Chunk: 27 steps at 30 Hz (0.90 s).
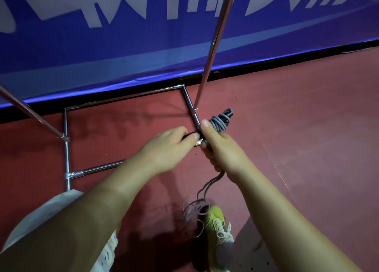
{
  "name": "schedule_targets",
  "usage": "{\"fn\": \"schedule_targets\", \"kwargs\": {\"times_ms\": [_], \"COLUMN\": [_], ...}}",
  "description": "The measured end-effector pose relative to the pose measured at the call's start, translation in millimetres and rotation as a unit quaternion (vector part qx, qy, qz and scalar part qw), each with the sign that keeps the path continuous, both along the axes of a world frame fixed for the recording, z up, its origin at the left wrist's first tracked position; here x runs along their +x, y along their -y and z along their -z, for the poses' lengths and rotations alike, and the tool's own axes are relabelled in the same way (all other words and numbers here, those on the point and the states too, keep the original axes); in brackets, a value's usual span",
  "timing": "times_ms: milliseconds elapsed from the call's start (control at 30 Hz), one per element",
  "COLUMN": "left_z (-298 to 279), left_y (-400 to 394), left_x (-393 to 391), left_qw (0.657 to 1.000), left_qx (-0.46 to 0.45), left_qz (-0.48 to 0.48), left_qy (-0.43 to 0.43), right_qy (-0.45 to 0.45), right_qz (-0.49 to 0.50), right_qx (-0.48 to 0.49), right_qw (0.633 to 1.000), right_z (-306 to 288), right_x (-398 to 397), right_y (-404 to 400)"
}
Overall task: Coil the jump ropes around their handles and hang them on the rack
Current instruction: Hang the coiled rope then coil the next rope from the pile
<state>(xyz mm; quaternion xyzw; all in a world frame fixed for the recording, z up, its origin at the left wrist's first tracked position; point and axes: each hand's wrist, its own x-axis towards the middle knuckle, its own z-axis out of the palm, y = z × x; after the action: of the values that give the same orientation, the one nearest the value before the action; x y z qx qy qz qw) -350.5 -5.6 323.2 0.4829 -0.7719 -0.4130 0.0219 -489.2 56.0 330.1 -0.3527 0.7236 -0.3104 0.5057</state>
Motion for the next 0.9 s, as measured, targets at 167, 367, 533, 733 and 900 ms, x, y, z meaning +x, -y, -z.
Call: {"fn": "schedule_targets", "kwargs": {"times_ms": [167, 367, 533, 733, 900], "left_z": [4, -3, -1, -9, -4], "left_y": [5, 7, -3, 4, 6], "left_x": [2, 11, 7, 6, 6], "left_qw": [0.985, 0.752, 0.719, 0.807, 0.883], "left_qx": [0.109, 0.584, 0.619, 0.517, 0.377], "left_qz": [-0.015, 0.002, 0.020, -0.052, -0.099], "left_qy": [-0.133, -0.305, -0.314, -0.280, -0.260], "right_qy": [-0.002, 0.143, 0.165, 0.149, 0.010], "right_qz": [0.032, 0.044, -0.020, -0.030, -0.093], "right_qx": [-0.060, -0.144, -0.149, -0.083, -0.037], "right_qw": [0.998, 0.978, 0.975, 0.985, 0.995], "right_z": [0, 0, 5, 11, 9], "right_x": [-3, -7, -10, -11, -10], "right_y": [2, -1, -1, 5, 5]}}
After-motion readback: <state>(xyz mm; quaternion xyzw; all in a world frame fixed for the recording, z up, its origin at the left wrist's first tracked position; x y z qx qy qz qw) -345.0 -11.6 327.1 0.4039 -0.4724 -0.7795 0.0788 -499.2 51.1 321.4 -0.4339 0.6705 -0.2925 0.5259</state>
